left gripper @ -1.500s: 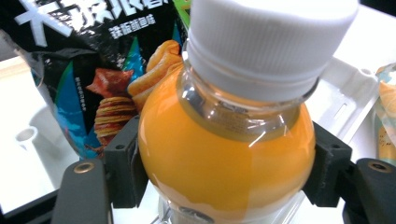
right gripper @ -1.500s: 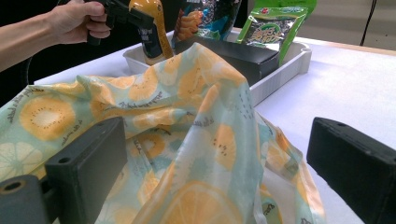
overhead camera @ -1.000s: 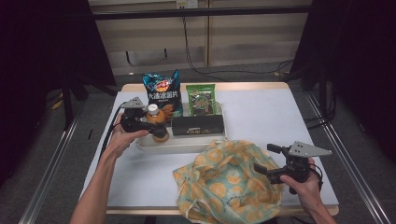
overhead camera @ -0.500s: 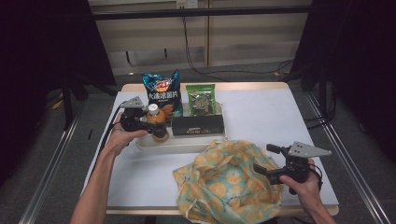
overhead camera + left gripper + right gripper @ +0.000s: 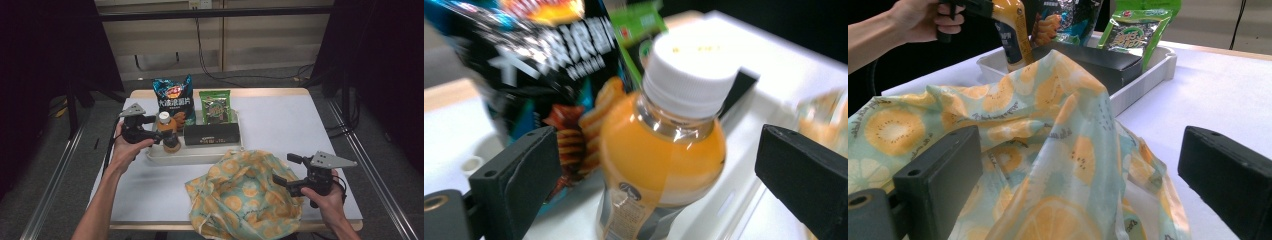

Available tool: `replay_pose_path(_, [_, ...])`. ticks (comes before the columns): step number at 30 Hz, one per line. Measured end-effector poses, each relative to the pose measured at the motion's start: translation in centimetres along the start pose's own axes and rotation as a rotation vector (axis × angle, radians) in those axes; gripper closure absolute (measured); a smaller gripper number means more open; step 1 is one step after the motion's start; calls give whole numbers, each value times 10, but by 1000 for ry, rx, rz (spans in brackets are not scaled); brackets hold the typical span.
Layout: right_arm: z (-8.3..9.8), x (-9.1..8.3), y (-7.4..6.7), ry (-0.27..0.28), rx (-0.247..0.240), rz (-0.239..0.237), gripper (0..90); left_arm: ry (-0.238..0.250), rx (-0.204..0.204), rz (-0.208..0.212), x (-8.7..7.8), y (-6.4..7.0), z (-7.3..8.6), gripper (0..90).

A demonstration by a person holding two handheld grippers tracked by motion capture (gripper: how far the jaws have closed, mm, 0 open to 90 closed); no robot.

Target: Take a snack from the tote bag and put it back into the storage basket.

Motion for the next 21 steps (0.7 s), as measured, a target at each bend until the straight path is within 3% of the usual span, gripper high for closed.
replay_pose_path(7, [-4, -4, 2, 21, 0, 20, 30, 21, -19, -53, -22, 7, 10, 32])
replay_pose_path(9, [-5, -5, 3, 25, 8, 25, 29, 40, -4, -41, -27, 14, 13, 30])
replay_pose_path(14, [-6, -7, 5, 28, 5, 39, 27, 29, 8, -40, -34, 32, 25, 30])
replay_pose_path(21, [-8, -12, 3, 40, 21, 63, 29, 17, -38, -49, -47, 51, 42, 34])
Point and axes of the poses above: each handheld gripper's, and its own axes: x roughly forward along the jaws, z roughly out of its underside, y roughly to its right, the point moved 10 cm from there along x, roughly forward along the jaws, and after that the axes turned 2 degrees about -z, right-handed, at the moved point
